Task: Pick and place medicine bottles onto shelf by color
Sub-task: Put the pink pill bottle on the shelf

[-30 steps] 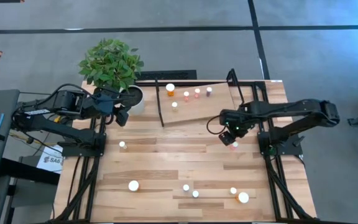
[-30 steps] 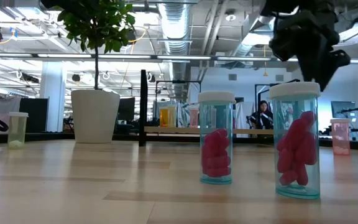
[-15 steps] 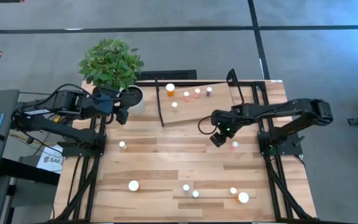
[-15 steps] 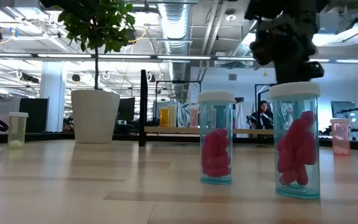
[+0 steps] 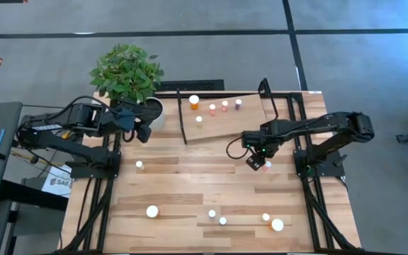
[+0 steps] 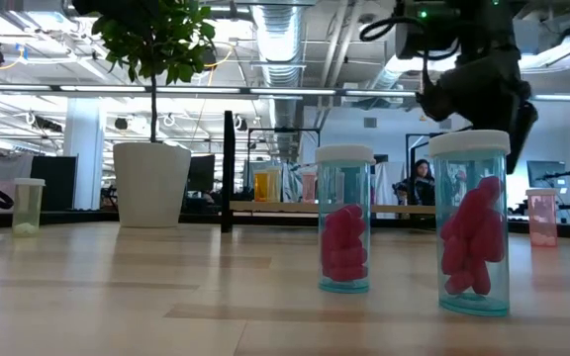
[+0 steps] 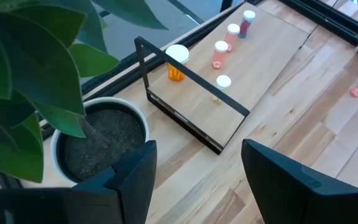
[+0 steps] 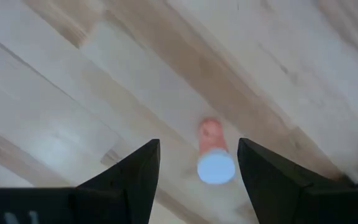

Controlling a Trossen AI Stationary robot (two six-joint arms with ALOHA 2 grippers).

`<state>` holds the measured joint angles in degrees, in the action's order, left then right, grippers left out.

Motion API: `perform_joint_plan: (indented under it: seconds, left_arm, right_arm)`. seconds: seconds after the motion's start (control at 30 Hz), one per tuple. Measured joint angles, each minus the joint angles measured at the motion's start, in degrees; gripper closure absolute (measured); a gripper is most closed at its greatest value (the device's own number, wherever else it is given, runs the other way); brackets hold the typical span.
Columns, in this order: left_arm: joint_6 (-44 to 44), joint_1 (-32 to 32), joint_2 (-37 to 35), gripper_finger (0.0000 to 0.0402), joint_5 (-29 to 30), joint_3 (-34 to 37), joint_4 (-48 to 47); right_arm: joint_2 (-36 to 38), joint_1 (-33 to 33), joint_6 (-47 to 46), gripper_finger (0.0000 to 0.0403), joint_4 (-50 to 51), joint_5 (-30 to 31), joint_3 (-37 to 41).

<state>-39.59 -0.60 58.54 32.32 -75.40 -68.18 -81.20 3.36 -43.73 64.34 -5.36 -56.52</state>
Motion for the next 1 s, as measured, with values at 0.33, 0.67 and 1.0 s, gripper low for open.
perform_joint_plan:
  seconds: [0.33,0.67,1.0]
  left_arm:
    - [0.02,0.0,0.23,0.018,0.03,0.01,-0.02]
    - [0.59,0.0,0.23,0.018,0.04,0.01,-0.07]
    - [1.03,0.0,0.2,0.018,0.04,0.02,-0.26]
  right_arm:
    - [-4.79,-2.05,0.89,0.0163,3.27,-0.64,0.01]
    - [-9.59,-4.22,3.81,0.0163,4.43,0.36,0.01]
    - [-12.9,-4.23,5.43,0.0172,3.94,1.06,0.03]
